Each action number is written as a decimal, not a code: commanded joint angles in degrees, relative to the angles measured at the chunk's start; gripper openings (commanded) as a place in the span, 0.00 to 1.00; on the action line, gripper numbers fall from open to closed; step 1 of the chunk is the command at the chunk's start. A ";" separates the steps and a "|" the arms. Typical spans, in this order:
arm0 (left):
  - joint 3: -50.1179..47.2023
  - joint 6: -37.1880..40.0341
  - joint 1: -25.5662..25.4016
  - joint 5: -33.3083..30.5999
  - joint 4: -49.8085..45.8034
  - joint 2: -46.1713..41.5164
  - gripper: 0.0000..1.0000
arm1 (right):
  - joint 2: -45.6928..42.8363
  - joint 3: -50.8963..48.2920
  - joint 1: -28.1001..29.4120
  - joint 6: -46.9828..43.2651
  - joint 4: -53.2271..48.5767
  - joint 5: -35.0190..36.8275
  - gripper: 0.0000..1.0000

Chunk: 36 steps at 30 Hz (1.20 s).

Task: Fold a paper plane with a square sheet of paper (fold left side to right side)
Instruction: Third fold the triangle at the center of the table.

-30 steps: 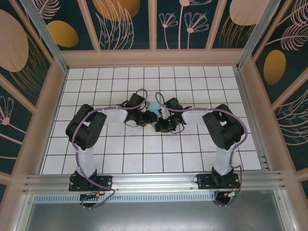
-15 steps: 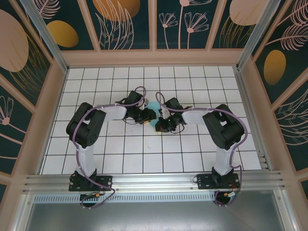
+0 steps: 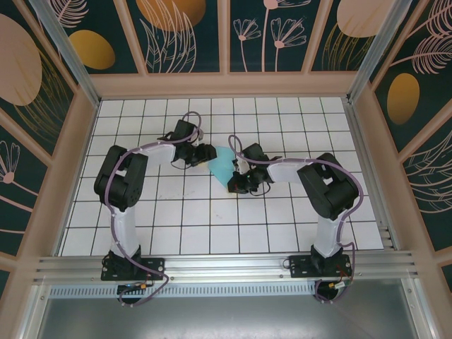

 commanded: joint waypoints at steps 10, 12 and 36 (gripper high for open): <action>-9.81 -5.39 -7.62 3.82 5.15 -11.81 0.43 | 2.37 -2.08 -0.45 -0.32 -6.61 6.22 0.06; -10.59 -7.44 -9.33 4.58 6.97 -10.62 0.42 | 2.36 -2.13 -0.44 -0.32 -6.60 6.31 0.06; -12.97 -15.26 -12.49 9.36 11.20 -3.13 0.41 | 2.96 -1.79 -0.18 -0.50 -6.87 6.66 0.06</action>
